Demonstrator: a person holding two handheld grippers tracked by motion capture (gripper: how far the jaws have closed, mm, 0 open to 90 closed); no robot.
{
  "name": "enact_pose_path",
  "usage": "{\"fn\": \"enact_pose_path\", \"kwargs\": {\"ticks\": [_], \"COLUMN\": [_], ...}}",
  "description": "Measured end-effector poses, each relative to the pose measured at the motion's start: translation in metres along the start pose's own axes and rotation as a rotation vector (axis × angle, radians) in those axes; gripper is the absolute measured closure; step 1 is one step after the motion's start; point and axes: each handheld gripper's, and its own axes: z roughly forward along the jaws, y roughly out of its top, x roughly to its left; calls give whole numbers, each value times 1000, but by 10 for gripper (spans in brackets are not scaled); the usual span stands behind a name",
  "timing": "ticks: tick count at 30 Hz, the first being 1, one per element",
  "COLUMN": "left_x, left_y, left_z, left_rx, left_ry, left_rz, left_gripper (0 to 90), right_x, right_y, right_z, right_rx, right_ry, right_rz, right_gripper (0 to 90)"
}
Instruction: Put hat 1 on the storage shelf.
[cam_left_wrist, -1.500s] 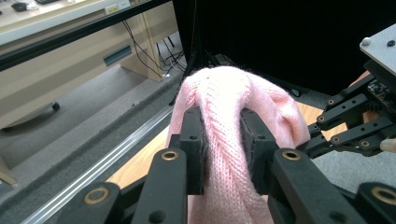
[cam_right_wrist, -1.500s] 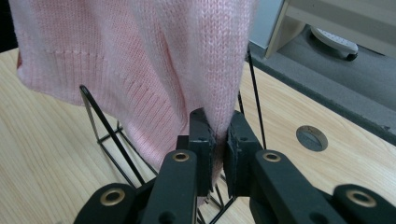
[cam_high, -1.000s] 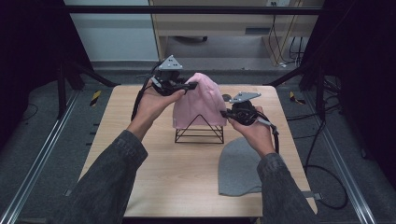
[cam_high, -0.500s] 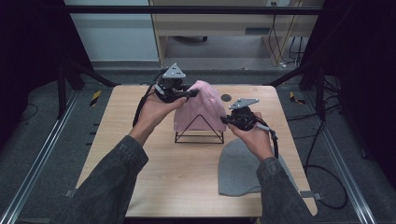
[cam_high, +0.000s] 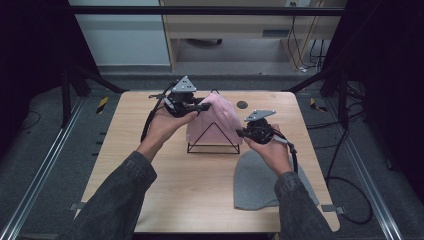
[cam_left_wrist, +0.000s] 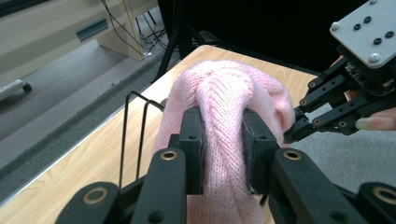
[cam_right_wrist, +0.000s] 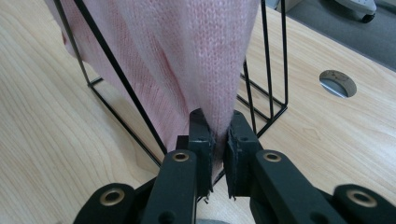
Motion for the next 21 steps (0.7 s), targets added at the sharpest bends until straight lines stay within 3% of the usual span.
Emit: {"fn": "enact_pose_path", "kwargs": {"ticks": [7,16,21], "left_x": [-6,-7,-10], "left_y": [-8,-18,-21], "left_z": [2,9,11], "left_rx": [24,50,57], "left_ry": [2,-26,-35], "left_rz": [6,-4,-5], "left_gripper": [719,715,716], "right_x": [-1,-1,-1], "right_y": [-7,-16,-20], "right_z": [4,11,11], "right_rx": [22,62,64], "right_ry": [4,8,11], "right_rz": [8,13,24], "right_gripper": [830,826,698]}}
